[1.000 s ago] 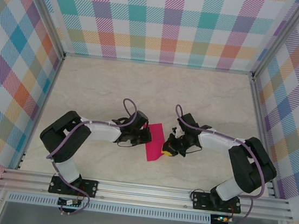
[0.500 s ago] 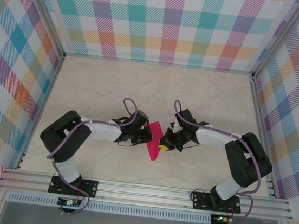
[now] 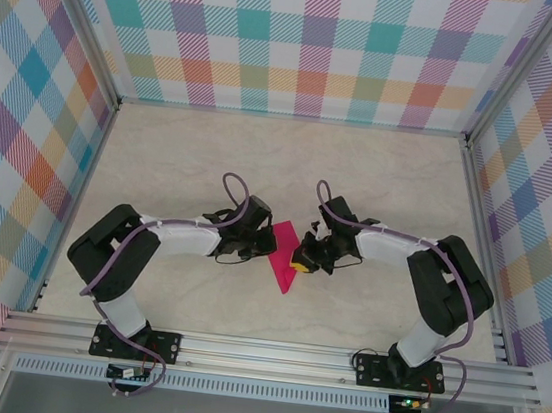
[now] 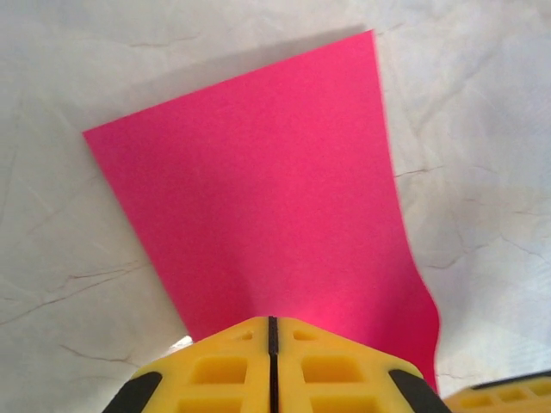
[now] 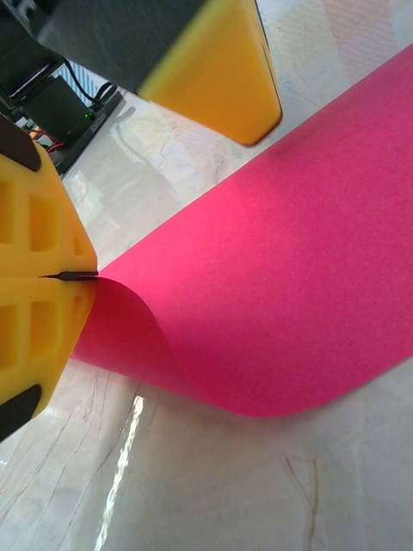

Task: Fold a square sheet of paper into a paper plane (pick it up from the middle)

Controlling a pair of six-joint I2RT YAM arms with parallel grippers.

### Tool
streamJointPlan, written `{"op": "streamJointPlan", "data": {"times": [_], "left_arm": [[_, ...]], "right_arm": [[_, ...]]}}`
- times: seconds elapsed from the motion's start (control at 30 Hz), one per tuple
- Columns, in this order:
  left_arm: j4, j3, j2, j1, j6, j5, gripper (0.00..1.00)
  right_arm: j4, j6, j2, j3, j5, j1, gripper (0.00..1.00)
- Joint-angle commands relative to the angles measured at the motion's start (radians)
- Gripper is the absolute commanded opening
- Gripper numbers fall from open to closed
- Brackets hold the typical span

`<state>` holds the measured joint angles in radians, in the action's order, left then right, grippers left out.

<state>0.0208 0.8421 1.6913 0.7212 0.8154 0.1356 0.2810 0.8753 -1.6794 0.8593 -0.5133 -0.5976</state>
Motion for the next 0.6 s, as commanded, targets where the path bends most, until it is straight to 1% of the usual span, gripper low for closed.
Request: {"op": "streamJointPlan", "data": {"times": [0.0,0.2,0.57], "left_arm": [[0.030,0.031,0.040,-0.006,-0.021,-0.018,0.08],[0.042,0.051,0.080,-0.006,-0.031,-0.011,0.07],[0.048,0.057,0.091,-0.007,-0.040,0.004,0.06]], "right_arm": [[0.011,-0.015,-0.020,0.025,0.010,-0.008,0.02],[0.000,-0.013,-0.022,0.026,0.010,-0.014,0.02],[-0.021,0.005,-0.062,0.067,0.043,-0.021,0.02]]}}
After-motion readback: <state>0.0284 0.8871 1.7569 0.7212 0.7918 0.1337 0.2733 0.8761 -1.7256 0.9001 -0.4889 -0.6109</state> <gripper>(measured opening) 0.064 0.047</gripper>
